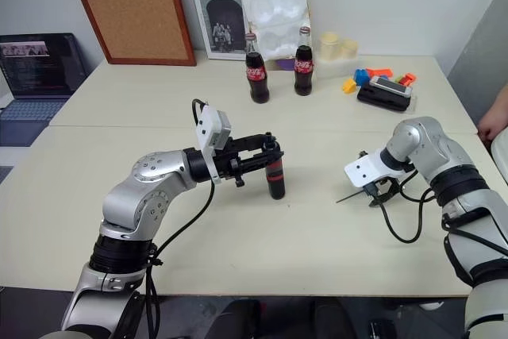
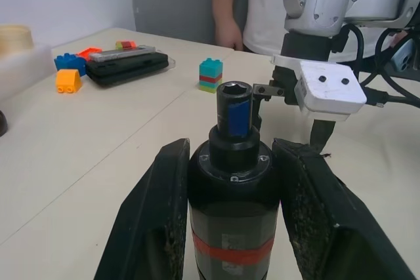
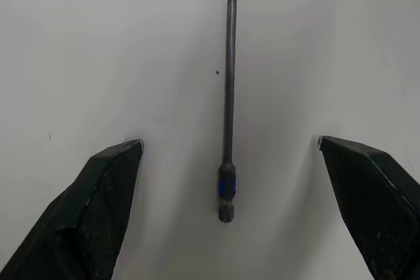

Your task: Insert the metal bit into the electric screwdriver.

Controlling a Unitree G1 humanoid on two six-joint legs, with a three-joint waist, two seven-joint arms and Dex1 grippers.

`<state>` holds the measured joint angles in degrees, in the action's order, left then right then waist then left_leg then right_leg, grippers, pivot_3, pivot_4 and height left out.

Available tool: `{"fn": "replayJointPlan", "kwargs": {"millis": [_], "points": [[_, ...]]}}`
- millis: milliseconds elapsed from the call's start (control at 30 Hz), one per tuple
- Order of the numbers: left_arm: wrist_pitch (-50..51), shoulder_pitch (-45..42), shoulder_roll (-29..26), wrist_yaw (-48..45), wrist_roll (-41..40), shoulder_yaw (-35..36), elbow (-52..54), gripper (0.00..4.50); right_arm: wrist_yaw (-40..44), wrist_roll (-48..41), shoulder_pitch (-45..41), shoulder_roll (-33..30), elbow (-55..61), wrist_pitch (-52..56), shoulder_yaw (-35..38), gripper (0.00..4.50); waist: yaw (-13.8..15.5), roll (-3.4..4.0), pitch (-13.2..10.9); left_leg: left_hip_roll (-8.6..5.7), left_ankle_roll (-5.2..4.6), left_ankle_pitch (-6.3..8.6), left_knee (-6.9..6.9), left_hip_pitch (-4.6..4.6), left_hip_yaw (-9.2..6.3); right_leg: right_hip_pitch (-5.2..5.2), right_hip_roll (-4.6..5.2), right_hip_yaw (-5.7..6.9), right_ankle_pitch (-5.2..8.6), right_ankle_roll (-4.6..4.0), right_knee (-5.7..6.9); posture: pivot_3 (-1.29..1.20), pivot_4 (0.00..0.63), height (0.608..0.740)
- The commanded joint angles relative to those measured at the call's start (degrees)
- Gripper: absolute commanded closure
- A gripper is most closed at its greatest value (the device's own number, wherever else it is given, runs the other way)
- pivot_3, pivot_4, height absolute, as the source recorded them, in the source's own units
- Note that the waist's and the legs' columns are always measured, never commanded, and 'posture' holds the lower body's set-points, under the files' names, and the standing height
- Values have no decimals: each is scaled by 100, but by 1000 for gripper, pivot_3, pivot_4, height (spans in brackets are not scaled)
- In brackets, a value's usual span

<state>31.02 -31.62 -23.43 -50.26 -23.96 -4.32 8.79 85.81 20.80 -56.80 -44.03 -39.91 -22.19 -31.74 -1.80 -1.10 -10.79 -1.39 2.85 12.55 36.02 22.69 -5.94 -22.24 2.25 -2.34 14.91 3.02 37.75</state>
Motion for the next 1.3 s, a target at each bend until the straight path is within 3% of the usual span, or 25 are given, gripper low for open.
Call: {"fn": "replayJointPlan", "kwargs": {"millis": [33,133,233,600,800,1100,1233,1300], "points": [[97,44,37,-26,-87,-152,113,2829,-27,257,-189,91,-62,103,-44,0,-1,0,0,0,0,0,0,0,0,0,0,0,0,0,0,0,150,740],[87,40,49,-3,-80,-155,103,2829,38,287,-168,204,-23,436,-22,0,-2,-1,1,-1,1,-1,2,-1,2,1,0,0,-2,-3,1,0,150,740],[99,53,56,27,-88,-169,129,2829,131,323,-111,248,49,624,-17,515,-2,-1,1,0,3,-2,3,-4,1,3,-1,0,-7,-8,1,0,150,740],[92,44,95,81,-87,-186,113,2829,84,446,-273,513,-133,1131,-7,3188,-64,-4,3,8,14,-9,3,-28,6,14,-9,-2,-16,-7,16,0,150,740],[68,41,138,109,-68,-209,83,2829,-36,493,-388,586,-323,1073,14,4416,-99,-4,2,8,17,-11,4,-32,6,14,-9,-2,-17,-2,20,0,150,740],[34,43,153,114,-56,-219,53,2829,-59,307,-220,384,-163,1095,258,4467,-95,-4,2,6,17,-11,2,-29,5,14,-8,-4,-18,-4,16,0,150,740],[33,55,126,98,-60,-221,52,2829,235,-441,243,144,860,2241,955,4467,-70,-4,2,5,17,-11,1,-21,-3,12,-8,-1,-18,-5,14,0,150,740],[47,96,89,66,-77,-236,95,2829,189,-1135,591,-29,1772,3527,1728,4467,-47,-3,1,5,17,-11,1,-10,-5,3,-8,-1,-23,-13,14,0,150,740]]}}
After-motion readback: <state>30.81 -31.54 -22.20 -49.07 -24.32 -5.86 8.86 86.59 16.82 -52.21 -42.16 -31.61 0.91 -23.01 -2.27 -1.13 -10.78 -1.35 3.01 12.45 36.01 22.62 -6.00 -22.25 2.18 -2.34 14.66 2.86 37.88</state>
